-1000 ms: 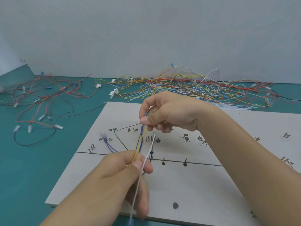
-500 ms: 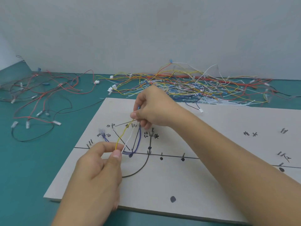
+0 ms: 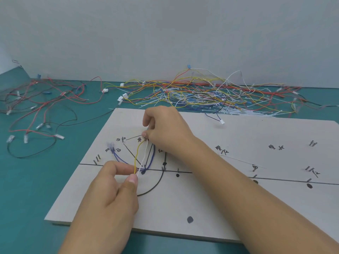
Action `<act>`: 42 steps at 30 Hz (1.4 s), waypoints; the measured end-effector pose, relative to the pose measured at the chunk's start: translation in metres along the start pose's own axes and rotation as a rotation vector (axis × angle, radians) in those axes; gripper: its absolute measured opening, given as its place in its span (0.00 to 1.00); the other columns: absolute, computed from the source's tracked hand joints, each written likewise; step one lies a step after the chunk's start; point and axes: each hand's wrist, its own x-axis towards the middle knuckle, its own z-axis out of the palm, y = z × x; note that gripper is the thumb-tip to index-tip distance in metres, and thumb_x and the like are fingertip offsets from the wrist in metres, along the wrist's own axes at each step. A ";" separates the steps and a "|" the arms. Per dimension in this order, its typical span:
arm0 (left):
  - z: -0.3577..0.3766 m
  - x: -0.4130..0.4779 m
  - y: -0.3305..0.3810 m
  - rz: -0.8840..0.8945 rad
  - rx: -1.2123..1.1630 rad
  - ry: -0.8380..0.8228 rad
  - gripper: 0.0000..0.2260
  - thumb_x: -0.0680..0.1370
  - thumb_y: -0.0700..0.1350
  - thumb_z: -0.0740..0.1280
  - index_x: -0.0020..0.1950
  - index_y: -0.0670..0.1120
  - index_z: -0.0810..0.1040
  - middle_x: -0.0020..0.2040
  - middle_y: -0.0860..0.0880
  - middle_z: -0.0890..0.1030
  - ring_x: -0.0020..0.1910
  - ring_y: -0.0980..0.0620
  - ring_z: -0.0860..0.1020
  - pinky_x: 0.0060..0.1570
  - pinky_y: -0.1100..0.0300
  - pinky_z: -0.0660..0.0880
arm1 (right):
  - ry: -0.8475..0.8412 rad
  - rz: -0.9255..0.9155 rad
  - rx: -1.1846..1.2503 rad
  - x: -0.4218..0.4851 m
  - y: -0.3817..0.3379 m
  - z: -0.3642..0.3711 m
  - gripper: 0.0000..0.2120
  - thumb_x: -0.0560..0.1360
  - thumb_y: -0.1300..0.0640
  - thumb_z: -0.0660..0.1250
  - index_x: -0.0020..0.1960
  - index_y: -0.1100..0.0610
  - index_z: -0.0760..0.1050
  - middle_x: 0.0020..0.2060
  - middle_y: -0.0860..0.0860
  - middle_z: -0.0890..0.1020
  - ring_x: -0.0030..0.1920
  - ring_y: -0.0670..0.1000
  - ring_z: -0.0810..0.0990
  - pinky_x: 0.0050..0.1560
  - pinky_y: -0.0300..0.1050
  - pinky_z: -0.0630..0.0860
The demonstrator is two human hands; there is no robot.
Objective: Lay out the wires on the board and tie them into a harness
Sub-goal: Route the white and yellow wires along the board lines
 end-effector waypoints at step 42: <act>-0.108 0.045 -0.079 0.094 0.548 0.301 0.23 0.68 0.75 0.67 0.60 0.69 0.79 0.46 0.61 0.84 0.41 0.57 0.85 0.37 0.46 0.84 | -0.337 -0.030 -0.117 -0.097 0.005 -0.063 0.05 0.75 0.58 0.69 0.41 0.52 0.80 0.34 0.42 0.79 0.39 0.38 0.77 0.37 0.35 0.76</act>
